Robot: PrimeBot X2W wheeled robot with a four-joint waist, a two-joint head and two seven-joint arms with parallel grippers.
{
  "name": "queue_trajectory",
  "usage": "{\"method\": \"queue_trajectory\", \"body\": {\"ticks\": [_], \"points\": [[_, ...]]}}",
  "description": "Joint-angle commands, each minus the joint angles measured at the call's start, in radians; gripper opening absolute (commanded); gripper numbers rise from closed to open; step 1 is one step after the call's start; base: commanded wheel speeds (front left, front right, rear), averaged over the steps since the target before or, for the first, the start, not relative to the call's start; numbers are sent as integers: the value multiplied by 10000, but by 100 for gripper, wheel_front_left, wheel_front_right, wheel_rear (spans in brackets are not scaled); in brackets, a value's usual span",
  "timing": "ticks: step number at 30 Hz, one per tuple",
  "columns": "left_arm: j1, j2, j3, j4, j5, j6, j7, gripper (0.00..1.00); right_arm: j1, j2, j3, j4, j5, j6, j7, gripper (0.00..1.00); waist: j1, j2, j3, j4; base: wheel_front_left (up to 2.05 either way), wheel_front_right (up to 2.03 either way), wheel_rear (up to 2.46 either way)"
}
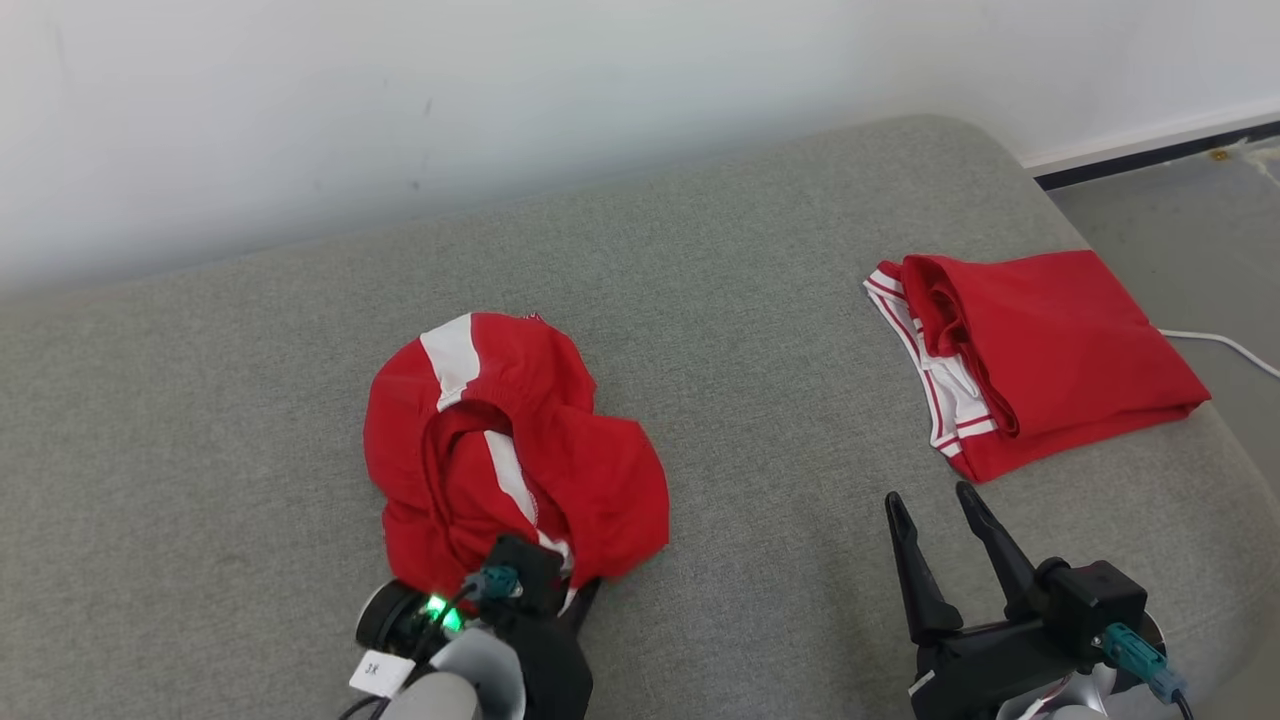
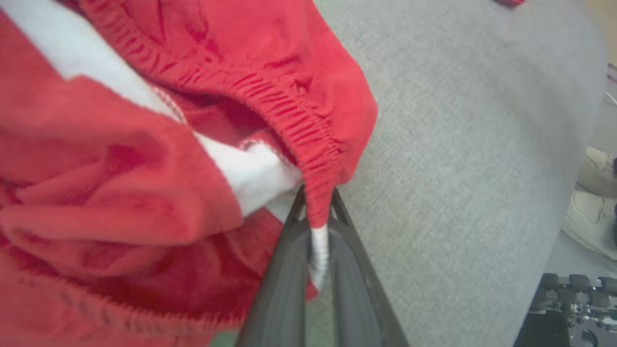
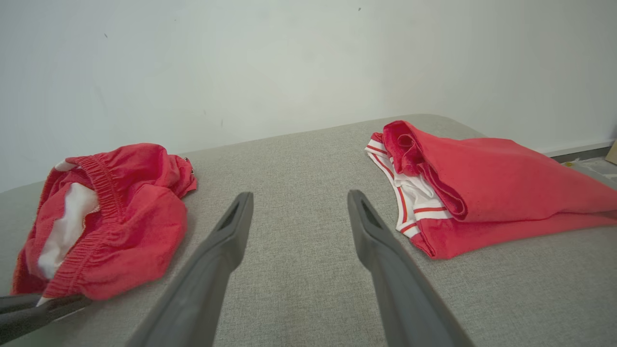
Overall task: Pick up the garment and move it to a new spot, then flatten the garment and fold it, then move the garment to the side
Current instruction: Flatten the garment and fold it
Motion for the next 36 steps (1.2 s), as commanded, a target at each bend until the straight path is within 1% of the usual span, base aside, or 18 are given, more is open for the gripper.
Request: {"method": "queue_trajectory", "body": {"ticks": [1,6,13,16,20,23,26,31,36], "points": [[-238,-130,102,-234,-229,-33,-339,0,85,-77,-48,-32,37,-27,-43,100,-1,-1,-46,17,0,0,0],[-695,-355,320,-1100,-792,-60,-956,0,197,-82,-129,11,-8,-27,-43,100,-1,-1,-172,152,0,0,0],[-1840,-560,496,-2181,-1496,-49,-737,0,110,16,-55,33,-82,-27,-43,100,-1,-1,-242,278,0,0,0],[-2480,-636,617,-2615,-2083,-57,-727,0,50,57,-15,57,-95,-27,-43,100,-1,-1,-225,272,0,0,0],[-3320,-679,704,-3161,-2897,-60,-1065,0,5,61,35,49,-38,-27,-43,100,-1,-1,-180,198,0,0,0],[-3236,-675,819,-3297,-3447,-13,-1288,0,32,38,-38,9,-8,-27,-43,100,-1,-1,-133,206,0,0,0],[-2905,-679,875,-3272,-3855,69,-1464,0,161,35,-167,-15,-11,-27,-43,100,-1,-1,-85,378,0,0,0],[-2864,-690,779,-3274,-4046,50,-1565,0,95,59,-164,-19,-66,-27,-43,100,-1,-1,-102,678,0,0,0],[-3395,-697,356,-3412,-4271,21,-1477,0,-48,119,38,32,-89,-27,-43,100,-1,-1,-200,782,0,0,0]]}}
